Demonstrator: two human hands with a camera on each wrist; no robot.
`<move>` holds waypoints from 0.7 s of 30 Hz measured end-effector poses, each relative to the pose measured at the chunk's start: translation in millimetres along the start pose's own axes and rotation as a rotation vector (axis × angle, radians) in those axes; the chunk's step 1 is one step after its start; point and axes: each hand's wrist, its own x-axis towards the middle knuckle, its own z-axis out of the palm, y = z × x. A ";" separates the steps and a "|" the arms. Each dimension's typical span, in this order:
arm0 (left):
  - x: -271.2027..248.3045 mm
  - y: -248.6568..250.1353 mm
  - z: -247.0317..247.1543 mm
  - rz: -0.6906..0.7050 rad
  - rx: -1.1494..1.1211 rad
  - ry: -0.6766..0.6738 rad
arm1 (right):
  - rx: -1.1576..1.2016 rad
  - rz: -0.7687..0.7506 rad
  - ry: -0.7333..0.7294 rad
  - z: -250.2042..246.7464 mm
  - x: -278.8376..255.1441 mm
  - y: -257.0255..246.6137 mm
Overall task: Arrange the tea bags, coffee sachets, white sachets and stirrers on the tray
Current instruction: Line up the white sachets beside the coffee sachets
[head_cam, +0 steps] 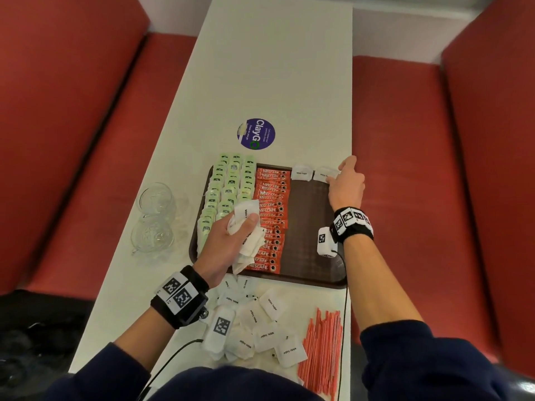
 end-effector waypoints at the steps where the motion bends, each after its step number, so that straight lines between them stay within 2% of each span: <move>1: 0.0 -0.2 -0.2 -0.002 0.001 0.001 | 0.015 -0.008 0.019 1.7 0.7 0.4; 5: 0.1 0.4 -0.2 -0.004 0.000 0.009 | 0.027 -0.033 0.081 4.6 2.7 0.3; 9: -0.7 0.6 -1.5 0.005 0.012 0.000 | 0.053 -0.029 0.062 3.1 2.4 -2.4; 14: -1.6 2.1 -2.4 -0.005 0.017 -0.026 | 0.187 -0.092 0.102 -27.8 -20.7 -15.0; 16: -0.9 2.2 -1.5 -0.021 0.019 -0.041 | 0.297 -0.134 0.014 -50.8 -45.1 -29.4; 21: -1.9 3.0 5.1 -0.024 0.020 -0.075 | 0.384 -0.297 -0.511 -90.6 -116.4 -61.0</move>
